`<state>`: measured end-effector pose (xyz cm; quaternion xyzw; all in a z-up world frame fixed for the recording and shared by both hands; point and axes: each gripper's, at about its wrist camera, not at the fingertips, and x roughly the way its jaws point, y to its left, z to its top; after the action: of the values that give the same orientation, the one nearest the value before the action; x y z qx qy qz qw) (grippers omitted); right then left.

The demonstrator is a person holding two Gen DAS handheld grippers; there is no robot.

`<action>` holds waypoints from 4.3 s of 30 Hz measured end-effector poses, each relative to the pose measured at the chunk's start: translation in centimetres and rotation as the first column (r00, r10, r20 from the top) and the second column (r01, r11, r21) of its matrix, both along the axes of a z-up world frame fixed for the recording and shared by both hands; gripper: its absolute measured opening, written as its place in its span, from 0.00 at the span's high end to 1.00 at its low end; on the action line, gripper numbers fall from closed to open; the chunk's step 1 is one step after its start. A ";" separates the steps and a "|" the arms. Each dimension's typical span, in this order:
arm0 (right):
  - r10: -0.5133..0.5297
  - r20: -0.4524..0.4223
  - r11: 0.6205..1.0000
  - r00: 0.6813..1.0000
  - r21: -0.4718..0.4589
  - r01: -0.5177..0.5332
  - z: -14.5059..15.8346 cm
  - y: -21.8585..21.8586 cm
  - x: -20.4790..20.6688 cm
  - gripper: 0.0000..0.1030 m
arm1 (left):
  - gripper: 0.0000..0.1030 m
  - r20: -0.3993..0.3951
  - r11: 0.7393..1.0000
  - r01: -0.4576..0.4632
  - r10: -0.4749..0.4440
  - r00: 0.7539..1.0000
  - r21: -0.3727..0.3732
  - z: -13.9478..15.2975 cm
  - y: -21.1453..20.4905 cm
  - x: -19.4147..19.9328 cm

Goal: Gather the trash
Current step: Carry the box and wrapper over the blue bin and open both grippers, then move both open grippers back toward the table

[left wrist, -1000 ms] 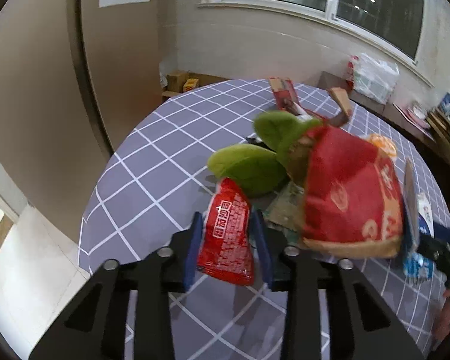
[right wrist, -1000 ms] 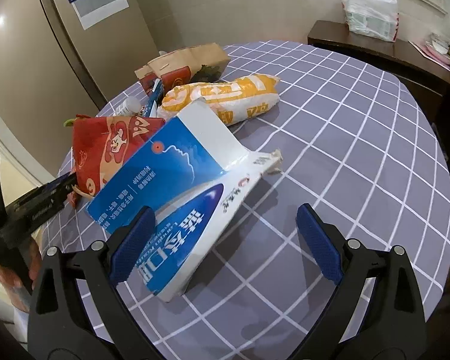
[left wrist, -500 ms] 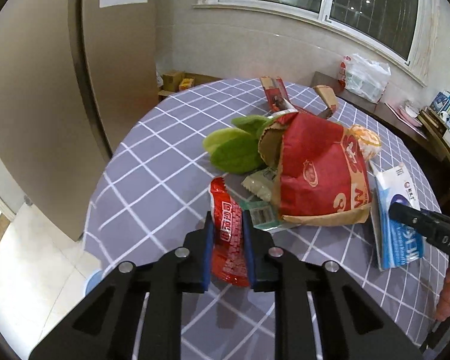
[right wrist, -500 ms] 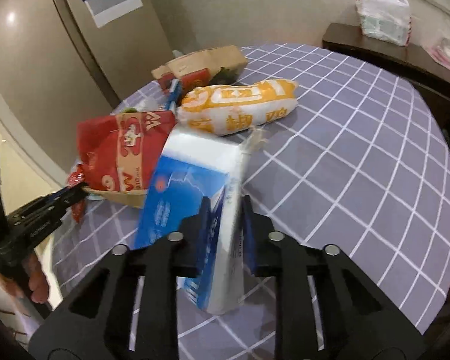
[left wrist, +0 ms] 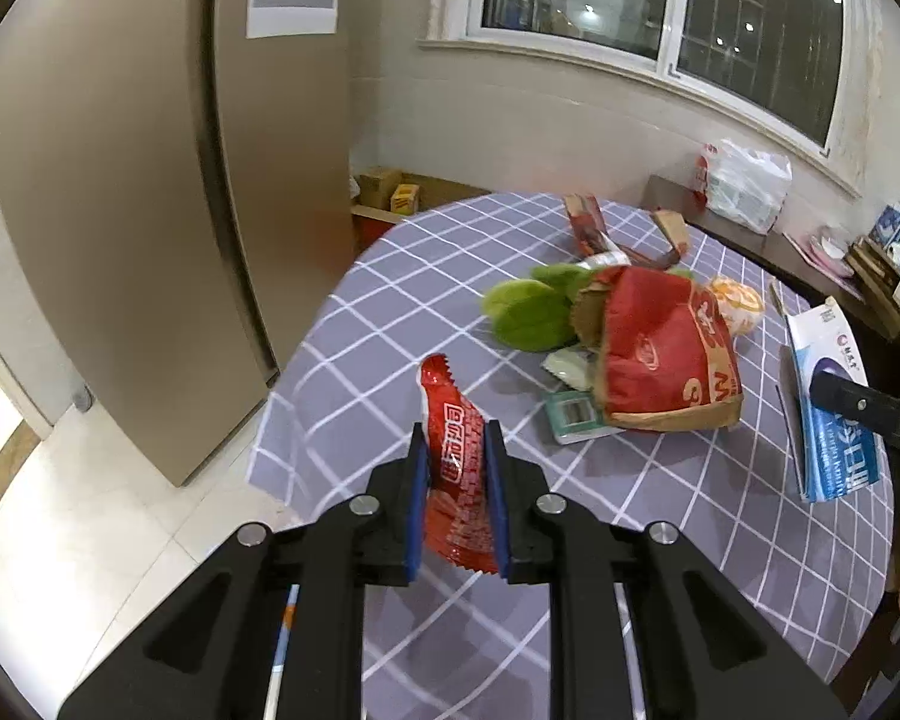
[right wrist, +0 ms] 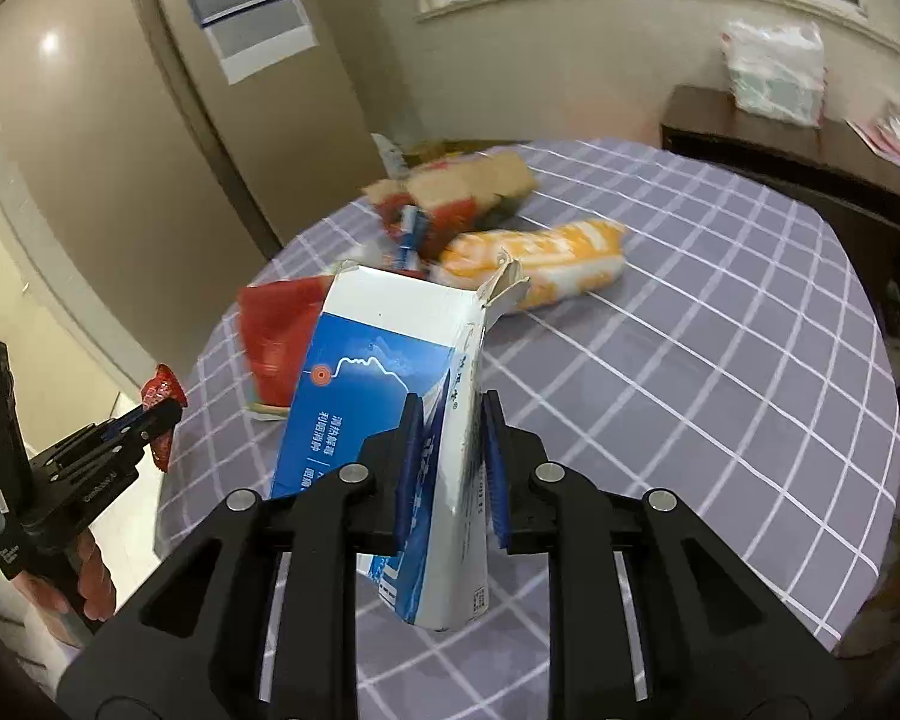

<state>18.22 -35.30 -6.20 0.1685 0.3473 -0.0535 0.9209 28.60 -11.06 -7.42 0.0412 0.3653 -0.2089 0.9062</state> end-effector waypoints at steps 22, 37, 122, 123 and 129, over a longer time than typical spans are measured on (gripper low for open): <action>0.351 -0.032 0.936 0.936 -0.031 -0.352 0.8 16.6 7.8 0.81 | 0.83 -0.010 0.943 -0.332 0.332 0.943 0.005 0.1 16.6 -0.4; 0.479 -0.161 0.870 0.863 -0.047 -0.492 -2.9 27.1 13.0 0.81 | 0.79 -0.143 0.904 -0.422 0.427 0.893 0.069 -5.1 22.1 2.3; 0.167 -0.081 0.982 0.983 -0.077 -0.173 -0.7 10.0 7.4 0.09 | 0.17 0.049 0.978 -0.169 0.164 0.985 0.121 1.4 4.7 -0.1; 0.159 -0.083 0.984 0.984 -0.073 -0.165 -0.6 9.2 7.4 0.09 | 0.17 0.047 0.979 -0.160 0.156 0.987 0.123 1.4 4.2 -0.1; 0.079 -0.101 0.995 0.992 -0.058 -0.085 -0.7 5.2 7.9 0.07 | 0.16 0.027 0.987 -0.098 0.095 0.995 0.124 0.8 1.2 0.3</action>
<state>26.12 -30.13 -6.94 0.1225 0.3973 -0.0345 0.9088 28.92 -9.88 -6.60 0.0824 0.3695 -0.1410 0.9148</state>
